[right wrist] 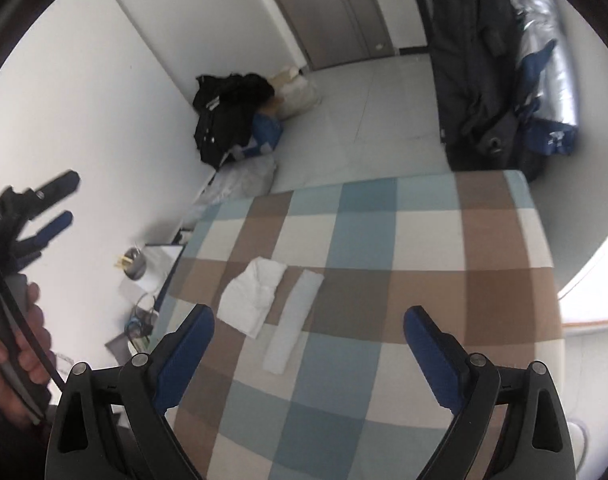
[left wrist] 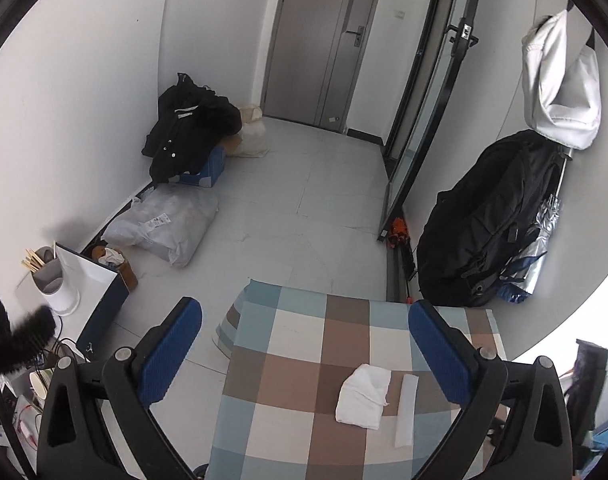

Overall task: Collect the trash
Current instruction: 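Move both open grippers from the bin back over the table, then grasp the white tissue with the left gripper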

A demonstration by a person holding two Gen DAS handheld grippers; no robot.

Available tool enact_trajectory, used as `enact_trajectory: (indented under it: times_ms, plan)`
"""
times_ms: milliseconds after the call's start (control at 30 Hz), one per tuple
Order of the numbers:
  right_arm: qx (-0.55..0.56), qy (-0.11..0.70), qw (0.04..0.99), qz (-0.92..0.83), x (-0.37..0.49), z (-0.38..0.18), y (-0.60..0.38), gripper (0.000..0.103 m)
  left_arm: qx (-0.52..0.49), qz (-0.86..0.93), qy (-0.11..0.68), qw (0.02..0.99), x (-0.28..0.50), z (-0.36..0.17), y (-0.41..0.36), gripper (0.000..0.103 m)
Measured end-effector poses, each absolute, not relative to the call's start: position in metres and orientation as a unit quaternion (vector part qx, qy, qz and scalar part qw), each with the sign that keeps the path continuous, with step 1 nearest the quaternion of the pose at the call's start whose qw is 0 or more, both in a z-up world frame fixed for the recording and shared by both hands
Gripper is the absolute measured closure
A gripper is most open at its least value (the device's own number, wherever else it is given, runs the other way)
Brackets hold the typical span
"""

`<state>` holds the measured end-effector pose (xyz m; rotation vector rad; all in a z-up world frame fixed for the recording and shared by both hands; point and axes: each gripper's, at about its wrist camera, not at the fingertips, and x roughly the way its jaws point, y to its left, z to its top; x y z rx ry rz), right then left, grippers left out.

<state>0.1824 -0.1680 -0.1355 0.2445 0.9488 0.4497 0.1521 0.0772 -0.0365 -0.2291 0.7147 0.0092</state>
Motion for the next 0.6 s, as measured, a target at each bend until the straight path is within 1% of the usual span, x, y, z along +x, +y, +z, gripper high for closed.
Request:
enact_trajectory:
  times_ms: [67,233,267,300,367,500,600]
  plan:
    - [0.108,0.464,0.852,0.218,0.195,-0.146,-0.157,0.008,-0.118,0.004,0.355,0.927,0.156,-0.040,0.081,0.001]
    - [0.091,0.488,0.836,0.232,0.221,-0.167,-0.133,0.019,-0.110,0.013,0.371,0.922,0.166,-0.046,0.084,0.001]
    - [0.092,0.489,0.835,0.236,0.225,-0.170,-0.130,0.022,-0.108,0.018,0.373,0.921,0.167,-0.048,0.085,0.001]
    - [0.096,0.490,0.832,0.242,0.228,-0.173,-0.128,0.029,-0.107,0.023,0.376,0.920,0.169,-0.049,0.085,0.001]
    - [0.096,0.493,0.830,0.244,0.234,-0.179,-0.124,0.031,-0.107,0.029,0.380,0.918,0.172,-0.052,0.087,0.001]
    - [0.082,0.491,0.832,0.245,0.237,-0.183,-0.118,0.039,-0.113,0.035,0.389,0.913,0.178,-0.058,0.090,0.001]
    - [0.053,0.490,0.835,0.245,0.235,-0.183,-0.112,0.051,-0.108,0.045,0.397,0.910,0.183,-0.063,0.089,0.001]
